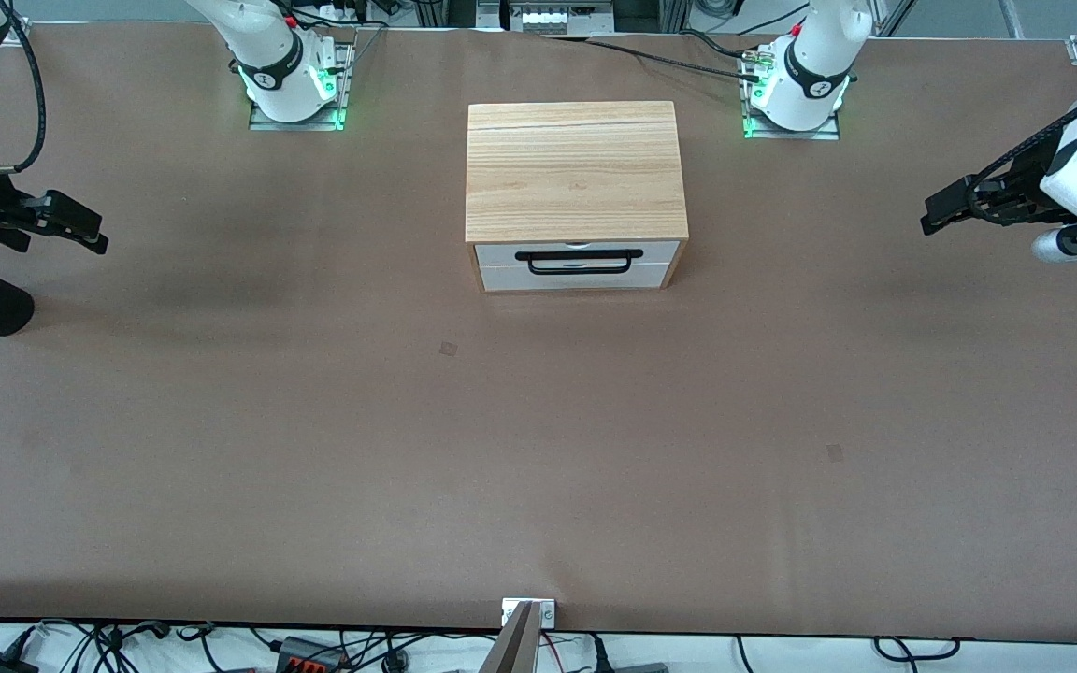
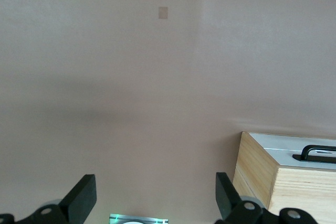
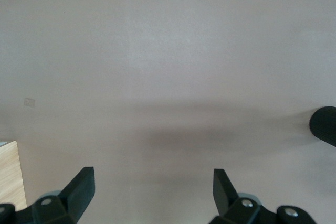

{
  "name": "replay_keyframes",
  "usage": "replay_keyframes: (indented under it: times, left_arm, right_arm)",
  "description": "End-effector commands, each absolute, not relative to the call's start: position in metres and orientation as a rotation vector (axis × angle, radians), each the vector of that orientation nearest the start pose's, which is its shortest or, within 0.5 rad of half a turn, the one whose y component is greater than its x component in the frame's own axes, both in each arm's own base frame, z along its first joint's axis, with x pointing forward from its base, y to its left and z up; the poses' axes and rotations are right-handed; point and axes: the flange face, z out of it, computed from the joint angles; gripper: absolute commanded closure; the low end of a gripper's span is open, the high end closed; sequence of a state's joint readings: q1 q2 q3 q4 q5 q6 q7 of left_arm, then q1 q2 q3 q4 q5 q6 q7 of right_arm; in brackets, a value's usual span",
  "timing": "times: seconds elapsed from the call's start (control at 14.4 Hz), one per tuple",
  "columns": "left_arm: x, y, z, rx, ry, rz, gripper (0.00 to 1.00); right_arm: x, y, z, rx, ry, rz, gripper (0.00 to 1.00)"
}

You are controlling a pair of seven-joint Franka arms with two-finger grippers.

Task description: Pull top drawer with both arms simultaneously

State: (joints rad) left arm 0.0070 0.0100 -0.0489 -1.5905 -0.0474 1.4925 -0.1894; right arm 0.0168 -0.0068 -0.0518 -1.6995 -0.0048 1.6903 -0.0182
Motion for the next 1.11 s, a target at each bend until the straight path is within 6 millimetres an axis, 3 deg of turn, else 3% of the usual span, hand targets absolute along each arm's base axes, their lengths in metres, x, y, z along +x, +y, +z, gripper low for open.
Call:
replay_keyframes:
  times: [0.0, 0.35, 0.83, 0.9, 1.04]
  left_arm:
    - [0.55, -0.032, 0.607, -3.179, -0.194, 0.195, 0.0]
    - [0.55, -0.03, 0.608, -3.181, -0.201, 0.191, 0.0]
    - [0.561, -0.032, 0.587, -3.266, -0.23, 0.279, 0.0]
    - [0.562, -0.034, 0.585, -3.269, -0.211, 0.278, 0.0]
    - [0.577, -0.041, 0.556, -3.341, -0.062, 0.346, 0.0]
  right_arm:
    - [0.558, -0.021, 0.582, -3.153, 0.003, -0.011, 0.0]
    - [0.558, -0.021, 0.581, -3.153, 0.003, -0.009, 0.0]
    - [0.568, -0.016, 0.565, -3.144, 0.007, 0.014, 0.0]
    - [0.572, -0.016, 0.553, -3.144, 0.012, 0.046, 0.0]
    - [0.584, 0.001, 0.524, -3.134, -0.038, 0.112, 0.0]
